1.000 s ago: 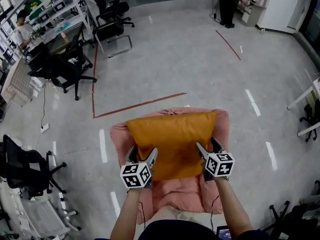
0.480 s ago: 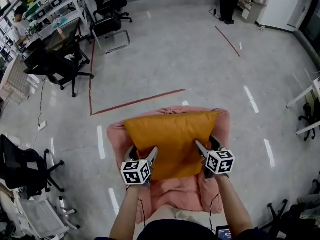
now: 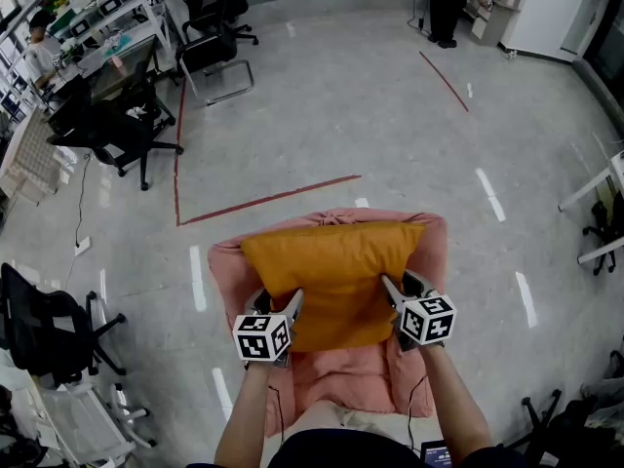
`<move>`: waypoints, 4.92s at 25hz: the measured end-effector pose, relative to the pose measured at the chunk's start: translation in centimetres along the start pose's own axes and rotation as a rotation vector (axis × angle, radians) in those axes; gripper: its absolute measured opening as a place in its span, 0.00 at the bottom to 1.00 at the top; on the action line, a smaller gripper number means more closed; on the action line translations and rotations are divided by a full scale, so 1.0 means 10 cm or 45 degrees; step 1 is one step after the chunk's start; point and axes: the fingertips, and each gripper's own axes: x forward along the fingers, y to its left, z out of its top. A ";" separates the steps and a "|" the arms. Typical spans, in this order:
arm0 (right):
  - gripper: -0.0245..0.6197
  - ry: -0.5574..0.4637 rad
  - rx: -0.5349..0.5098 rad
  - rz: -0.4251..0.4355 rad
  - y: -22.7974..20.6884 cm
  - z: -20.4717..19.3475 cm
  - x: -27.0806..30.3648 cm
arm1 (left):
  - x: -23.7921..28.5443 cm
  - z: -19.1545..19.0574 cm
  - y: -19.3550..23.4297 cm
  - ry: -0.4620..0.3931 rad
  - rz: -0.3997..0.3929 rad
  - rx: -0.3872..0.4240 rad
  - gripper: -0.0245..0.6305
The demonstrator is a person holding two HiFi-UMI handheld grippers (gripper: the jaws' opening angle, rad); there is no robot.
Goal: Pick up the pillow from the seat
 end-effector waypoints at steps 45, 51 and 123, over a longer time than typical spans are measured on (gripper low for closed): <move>0.15 -0.177 -0.142 0.122 0.67 0.34 -1.06 | -1.17 0.16 -0.56 -0.187 0.007 -0.040 0.26; 0.15 -0.219 -0.162 0.136 0.79 0.37 -1.38 | -1.46 0.16 -0.75 -0.228 0.026 -0.001 0.26; 0.16 -0.415 -0.220 0.124 1.92 0.11 -3.16 | -3.47 -0.19 -1.46 -0.464 -0.008 0.116 0.26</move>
